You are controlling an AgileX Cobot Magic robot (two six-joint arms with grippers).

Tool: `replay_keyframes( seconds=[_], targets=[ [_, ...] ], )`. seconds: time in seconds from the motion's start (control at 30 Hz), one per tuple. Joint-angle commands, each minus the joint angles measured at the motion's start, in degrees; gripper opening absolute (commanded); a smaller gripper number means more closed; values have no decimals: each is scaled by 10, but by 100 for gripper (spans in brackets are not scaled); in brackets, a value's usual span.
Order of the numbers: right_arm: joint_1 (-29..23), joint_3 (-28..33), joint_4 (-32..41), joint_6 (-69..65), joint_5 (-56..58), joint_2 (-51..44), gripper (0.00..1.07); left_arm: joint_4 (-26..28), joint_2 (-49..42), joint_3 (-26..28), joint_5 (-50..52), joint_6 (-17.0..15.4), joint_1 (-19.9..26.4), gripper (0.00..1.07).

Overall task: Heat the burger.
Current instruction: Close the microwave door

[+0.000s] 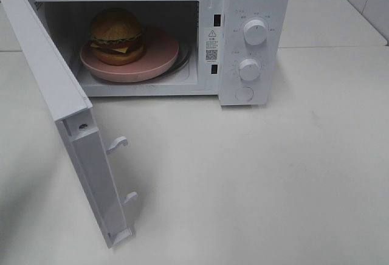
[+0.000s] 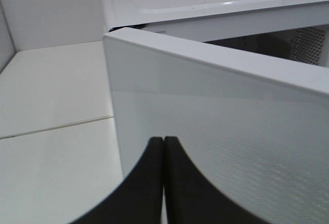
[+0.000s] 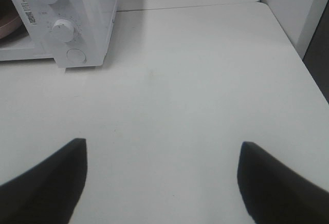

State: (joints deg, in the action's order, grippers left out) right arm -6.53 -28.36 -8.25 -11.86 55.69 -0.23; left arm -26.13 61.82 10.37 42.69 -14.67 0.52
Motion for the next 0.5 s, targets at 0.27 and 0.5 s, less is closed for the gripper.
replay_keyframes(
  seconds=[0.27, 0.5],
  targets=[
    [3, 2, 0, 5, -3, -15, 76, -74, 91, 25, 58, -70, -3, 0],
    [3, 2, 0, 5, -4, -15, 76, 2, 127, 25, 62, -28, -91, 0]
  ],
)
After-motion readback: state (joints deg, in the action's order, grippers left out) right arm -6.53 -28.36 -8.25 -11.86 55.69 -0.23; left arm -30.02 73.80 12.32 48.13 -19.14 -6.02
